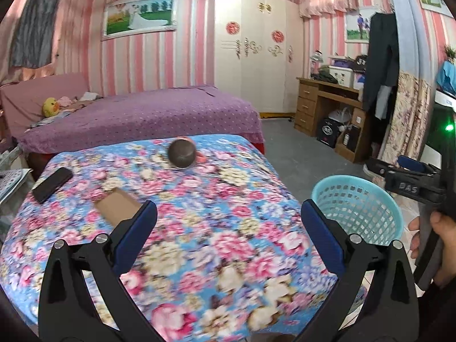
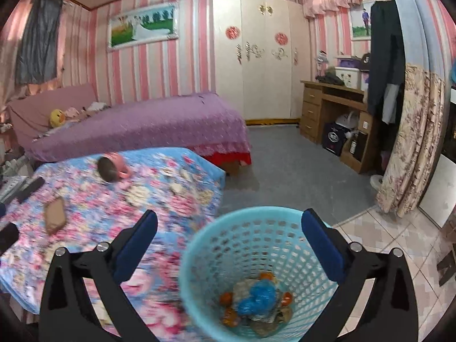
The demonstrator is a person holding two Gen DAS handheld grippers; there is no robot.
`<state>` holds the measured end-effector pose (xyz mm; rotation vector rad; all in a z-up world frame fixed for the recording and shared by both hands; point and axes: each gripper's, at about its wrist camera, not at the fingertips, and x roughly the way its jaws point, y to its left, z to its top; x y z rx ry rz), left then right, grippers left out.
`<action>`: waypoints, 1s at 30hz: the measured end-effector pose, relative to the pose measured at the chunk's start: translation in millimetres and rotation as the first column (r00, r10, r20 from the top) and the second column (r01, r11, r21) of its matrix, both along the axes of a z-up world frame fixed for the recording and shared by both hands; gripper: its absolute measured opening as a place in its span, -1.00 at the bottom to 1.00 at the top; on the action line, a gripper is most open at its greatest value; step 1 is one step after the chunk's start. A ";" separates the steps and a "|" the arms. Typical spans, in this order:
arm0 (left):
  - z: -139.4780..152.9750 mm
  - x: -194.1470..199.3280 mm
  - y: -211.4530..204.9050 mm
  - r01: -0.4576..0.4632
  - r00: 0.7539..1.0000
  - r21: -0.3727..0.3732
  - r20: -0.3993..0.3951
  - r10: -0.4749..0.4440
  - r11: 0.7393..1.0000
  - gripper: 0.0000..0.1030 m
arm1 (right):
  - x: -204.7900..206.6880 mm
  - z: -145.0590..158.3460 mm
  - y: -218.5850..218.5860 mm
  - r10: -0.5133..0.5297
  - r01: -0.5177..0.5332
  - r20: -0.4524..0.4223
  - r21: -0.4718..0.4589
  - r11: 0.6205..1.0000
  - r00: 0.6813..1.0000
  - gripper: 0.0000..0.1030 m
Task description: Collect trash
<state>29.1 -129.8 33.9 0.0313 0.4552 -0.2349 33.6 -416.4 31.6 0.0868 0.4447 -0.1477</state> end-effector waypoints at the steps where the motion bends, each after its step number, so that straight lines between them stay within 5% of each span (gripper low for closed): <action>1: 1.3 -2.9 6.8 -0.010 1.000 -0.006 -0.001 0.010 1.000 0.89 | -5.9 3.5 9.2 0.015 -0.015 0.005 0.002 1.000 1.000 0.91; 15: -23.4 -38.7 71.1 -0.133 0.991 -0.008 -0.018 0.133 0.991 0.90 | -56.3 -7.5 101.0 0.096 -0.094 0.028 -0.060 0.994 0.995 0.92; 30: -46.5 -35.8 97.6 -0.188 0.982 -0.014 -0.021 0.188 0.982 0.90 | -57.6 -20.0 123.2 0.121 -0.118 0.055 -0.057 0.991 0.991 0.91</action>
